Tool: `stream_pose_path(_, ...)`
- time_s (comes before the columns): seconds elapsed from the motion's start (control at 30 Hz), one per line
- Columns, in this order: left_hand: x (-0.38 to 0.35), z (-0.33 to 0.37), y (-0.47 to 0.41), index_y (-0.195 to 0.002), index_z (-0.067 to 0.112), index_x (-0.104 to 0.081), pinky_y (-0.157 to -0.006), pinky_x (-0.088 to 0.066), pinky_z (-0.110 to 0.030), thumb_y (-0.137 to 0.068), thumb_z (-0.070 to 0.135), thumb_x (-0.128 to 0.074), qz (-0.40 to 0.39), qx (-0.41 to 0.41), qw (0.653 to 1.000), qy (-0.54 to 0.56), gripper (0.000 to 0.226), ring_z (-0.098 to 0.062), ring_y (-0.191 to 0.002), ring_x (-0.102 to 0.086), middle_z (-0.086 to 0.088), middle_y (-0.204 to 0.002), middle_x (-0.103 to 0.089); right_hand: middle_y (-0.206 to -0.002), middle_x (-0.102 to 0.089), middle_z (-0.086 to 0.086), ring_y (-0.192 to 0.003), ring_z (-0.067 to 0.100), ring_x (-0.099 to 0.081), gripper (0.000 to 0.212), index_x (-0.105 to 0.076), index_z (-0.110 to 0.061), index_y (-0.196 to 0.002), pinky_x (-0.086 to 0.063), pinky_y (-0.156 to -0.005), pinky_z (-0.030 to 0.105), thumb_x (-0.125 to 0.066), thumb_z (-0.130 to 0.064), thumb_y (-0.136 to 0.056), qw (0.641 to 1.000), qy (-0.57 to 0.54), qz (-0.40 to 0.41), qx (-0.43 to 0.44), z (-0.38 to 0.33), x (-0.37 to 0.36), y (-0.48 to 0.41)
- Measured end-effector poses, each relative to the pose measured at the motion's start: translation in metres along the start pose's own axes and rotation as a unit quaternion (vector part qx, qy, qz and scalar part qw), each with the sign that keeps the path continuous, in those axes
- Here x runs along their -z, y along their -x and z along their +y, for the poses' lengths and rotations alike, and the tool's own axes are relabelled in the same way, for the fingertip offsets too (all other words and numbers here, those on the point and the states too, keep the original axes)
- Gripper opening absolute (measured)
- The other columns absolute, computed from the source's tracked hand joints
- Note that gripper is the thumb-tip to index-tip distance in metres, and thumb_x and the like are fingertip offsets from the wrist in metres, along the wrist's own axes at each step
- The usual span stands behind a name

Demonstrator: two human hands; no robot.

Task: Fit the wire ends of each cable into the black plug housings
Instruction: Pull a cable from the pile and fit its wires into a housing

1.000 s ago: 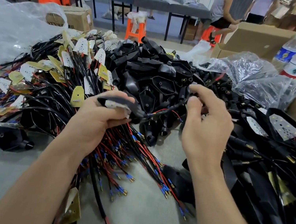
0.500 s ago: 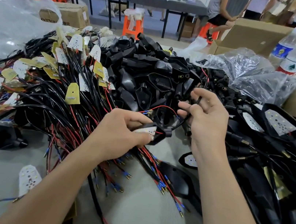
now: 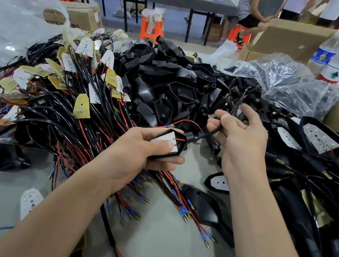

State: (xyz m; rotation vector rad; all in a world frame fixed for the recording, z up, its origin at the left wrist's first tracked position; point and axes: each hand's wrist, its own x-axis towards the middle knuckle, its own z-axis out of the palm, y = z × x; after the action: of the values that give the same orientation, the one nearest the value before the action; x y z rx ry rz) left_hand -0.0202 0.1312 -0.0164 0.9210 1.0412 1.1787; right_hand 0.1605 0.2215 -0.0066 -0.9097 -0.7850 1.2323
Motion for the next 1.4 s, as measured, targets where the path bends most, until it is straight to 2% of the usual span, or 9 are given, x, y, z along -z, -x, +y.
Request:
stream_pose_path(0.17,-0.002,-0.004,-0.003,-0.102,0.008,-0.081,-0.061,-0.061,-0.026,-0.098,0.021,-0.069,0.091,-0.031,0.992,-0.080,0.018,-0.028,-0.076,-0.078,-0.018,-0.097,-0.078,-0.070,-0.072,0.008,-0.063,0.021,-0.071,0.016,-0.063,-0.004,-0.107,-0.059,-0.063,0.026,-0.049,0.003,-0.103,0.999,-0.017,-0.025,-0.027,-0.002,-0.003,0.003)
stream_pose_path(0.27,-0.001,0.001,-0.004,-0.093,0.006,-0.082,-0.053,-0.057,-0.024,-0.093,0.035,-0.067,0.053,-0.005,0.997,-0.053,0.033,-0.020,-0.062,-0.071,-0.019,-0.097,-0.078,-0.068,-0.072,0.009,-0.062,0.021,-0.072,0.017,-0.063,-0.004,-0.104,-0.059,-0.062,0.026,-0.048,0.003,-0.103,1.000,-0.024,0.003,-0.013,-0.004,-0.003,0.001)
stream_pose_path(0.43,0.016,0.010,0.000,-0.123,0.002,-0.070,-0.059,-0.061,-0.024,-0.089,0.013,-0.065,-0.053,0.043,0.997,0.024,0.036,-0.020,-0.076,-0.076,-0.024,-0.111,-0.076,-0.069,-0.072,0.009,-0.064,0.022,-0.073,0.016,-0.065,-0.005,-0.104,-0.060,-0.062,0.026,-0.052,0.004,-0.101,0.999,-0.028,0.018,0.013,-0.006,-0.001,-0.003)
stream_pose_path(0.57,0.014,0.005,0.000,-0.117,0.009,-0.077,-0.064,-0.062,-0.025,-0.085,0.007,-0.073,-0.050,0.018,0.999,-0.006,0.032,-0.026,-0.081,-0.078,-0.022,-0.109,-0.076,-0.071,-0.071,0.010,-0.062,0.021,-0.071,0.015,-0.065,-0.005,-0.104,-0.059,-0.062,0.025,-0.053,0.003,-0.102,0.999,-0.027,0.016,0.017,-0.007,-0.001,-0.001)
stream_pose_path(0.73,0.024,0.013,0.001,-0.117,0.013,-0.079,-0.087,-0.061,-0.032,-0.093,0.049,-0.059,-0.152,0.003,0.988,0.020,0.048,-0.024,-0.107,-0.074,-0.013,-0.119,-0.076,-0.063,-0.067,0.007,-0.049,0.013,-0.059,0.015,-0.066,-0.004,-0.100,-0.049,-0.049,0.018,-0.053,0.003,-0.101,0.999,0.010,-0.027,-0.023,-0.011,-0.001,-0.001)
stream_pose_path(0.8,0.028,0.017,-0.002,-0.109,0.013,-0.082,-0.086,-0.061,-0.032,-0.092,0.054,-0.056,-0.103,-0.015,0.994,0.046,0.052,-0.022,-0.105,-0.075,-0.014,-0.119,-0.076,-0.059,-0.066,0.004,-0.043,0.009,-0.051,0.017,-0.067,-0.004,-0.097,-0.040,-0.041,0.017,-0.053,0.003,-0.101,0.994,0.051,-0.072,-0.058,-0.011,-0.002,0.001)
stream_pose_path(1.03,0.013,0.008,-0.015,-0.117,0.009,-0.072,-0.068,-0.061,-0.025,-0.107,0.023,-0.053,0.125,-0.036,0.991,0.002,0.026,-0.017,-0.082,-0.078,-0.012,-0.103,-0.080,-0.055,-0.060,0.005,-0.032,0.008,-0.037,0.019,-0.071,-0.002,-0.089,-0.024,-0.036,0.014,-0.054,0.003,-0.095,0.935,0.236,-0.246,-0.094,0.004,-0.018,0.036)
stream_pose_path(1.17,0.008,0.003,-0.014,-0.082,0.026,-0.082,-0.061,-0.060,-0.025,-0.104,0.018,-0.060,0.246,-0.114,0.959,-0.076,0.032,-0.021,-0.072,-0.076,-0.007,-0.088,-0.080,-0.053,-0.061,0.008,-0.032,0.012,-0.045,0.012,-0.064,0.012,-0.090,-0.028,-0.033,0.016,-0.056,0.003,-0.091,0.877,0.319,-0.338,-0.124,0.007,-0.021,0.050)
stream_pose_path(1.4,0.012,0.000,-0.018,-0.091,0.017,-0.078,-0.070,-0.059,-0.024,-0.099,0.007,-0.065,0.324,-0.193,0.925,-0.043,0.019,-0.016,-0.073,-0.076,-0.006,-0.081,-0.079,-0.063,-0.067,0.017,-0.047,0.022,-0.061,0.024,-0.061,-0.003,-0.073,-0.048,-0.044,0.025,-0.058,0.001,-0.096,0.817,0.339,-0.433,-0.171,0.010,-0.020,0.055)
